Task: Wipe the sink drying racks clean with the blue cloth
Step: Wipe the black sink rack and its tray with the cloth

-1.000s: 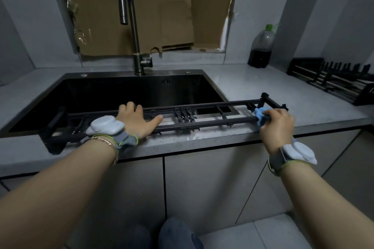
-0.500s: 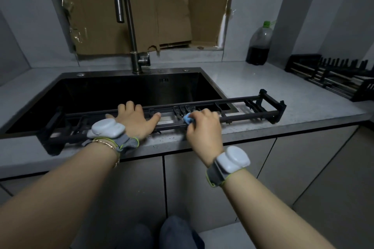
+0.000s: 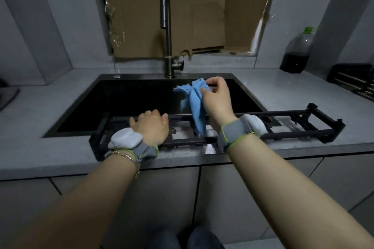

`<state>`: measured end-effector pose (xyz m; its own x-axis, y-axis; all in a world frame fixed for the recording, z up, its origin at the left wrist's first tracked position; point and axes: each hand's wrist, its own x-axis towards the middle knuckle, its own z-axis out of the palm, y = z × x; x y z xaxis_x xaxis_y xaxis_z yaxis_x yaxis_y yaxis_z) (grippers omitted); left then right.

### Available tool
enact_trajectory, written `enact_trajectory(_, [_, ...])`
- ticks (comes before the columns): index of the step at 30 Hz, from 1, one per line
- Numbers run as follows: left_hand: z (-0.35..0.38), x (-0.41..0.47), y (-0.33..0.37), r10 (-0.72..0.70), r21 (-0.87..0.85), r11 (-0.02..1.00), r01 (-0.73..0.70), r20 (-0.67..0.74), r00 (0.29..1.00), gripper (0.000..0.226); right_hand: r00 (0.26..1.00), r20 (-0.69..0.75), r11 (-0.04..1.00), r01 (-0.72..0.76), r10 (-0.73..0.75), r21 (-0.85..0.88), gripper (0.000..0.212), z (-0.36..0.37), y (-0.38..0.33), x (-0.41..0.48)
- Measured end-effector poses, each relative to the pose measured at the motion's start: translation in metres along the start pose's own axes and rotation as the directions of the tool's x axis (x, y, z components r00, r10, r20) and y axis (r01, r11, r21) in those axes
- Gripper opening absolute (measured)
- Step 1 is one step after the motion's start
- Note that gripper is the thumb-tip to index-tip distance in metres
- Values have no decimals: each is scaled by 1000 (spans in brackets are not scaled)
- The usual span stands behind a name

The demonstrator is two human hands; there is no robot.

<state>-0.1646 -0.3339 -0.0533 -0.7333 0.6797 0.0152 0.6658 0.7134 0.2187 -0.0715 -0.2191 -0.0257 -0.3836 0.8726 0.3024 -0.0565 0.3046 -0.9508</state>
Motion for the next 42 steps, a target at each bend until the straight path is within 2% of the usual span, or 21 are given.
enact_trajectory(1, [2,1,-3,-13,-2,1000,13,24,1000,46,997,61,996,59,-55,-64,19,16,3,3])
enact_trajectory(2, [3,2,-3,-16,-2,1000,16,32,999,45,976,192,973,137,-101,-184,21,31,7,3])
enact_trajectory(3, [4,3,-3,-13,1,1000,13,33,999,43,924,367,912,236,-105,-335,23,45,14,1])
enact_trajectory(5, [4,4,-1,-17,24,1000,16,35,999,40,776,631,686,461,-4,-563,26,60,28,-3])
enact_trajectory(7, [6,7,-3,-27,31,999,26,50,998,38,726,686,508,575,43,-641,26,59,28,-3])
enact_trajectory(10, [8,8,-4,-57,27,998,56,41,998,37,739,672,437,590,46,-679,23,39,24,4])
enact_trajectory(19, [8,7,-3,-98,39,994,98,13,995,37,885,465,487,405,3,-774,29,-46,38,23])
enact_trajectory(26, [3,7,1,-134,86,988,131,24,991,39,941,335,396,292,43,-871,28,-106,47,46])
enact_trajectory(28, [0,7,6,-161,138,978,154,40,986,44,966,253,377,217,46,-901,25,-136,50,51])
enact_trajectory(32, [-3,11,28,-263,244,940,237,80,961,66,987,141,369,102,82,-924,34,-151,52,55])
enact_trajectory(33, [-1,10,41,-241,256,941,222,47,969,71,985,153,381,110,85,-918,32,-147,51,55])
enact_trajectory(35, [8,8,78,-73,217,973,81,-42,996,77,973,222,409,178,61,-895,28,-136,50,51])
enact_trajectory(38, [28,-1,129,160,96,982,-162,30,987,79,951,308,452,269,12,-851,28,-119,49,42])
enact_trajectory(42, [44,-4,150,143,44,988,-149,117,983,79,951,306,394,267,38,-879,28,-141,52,55])
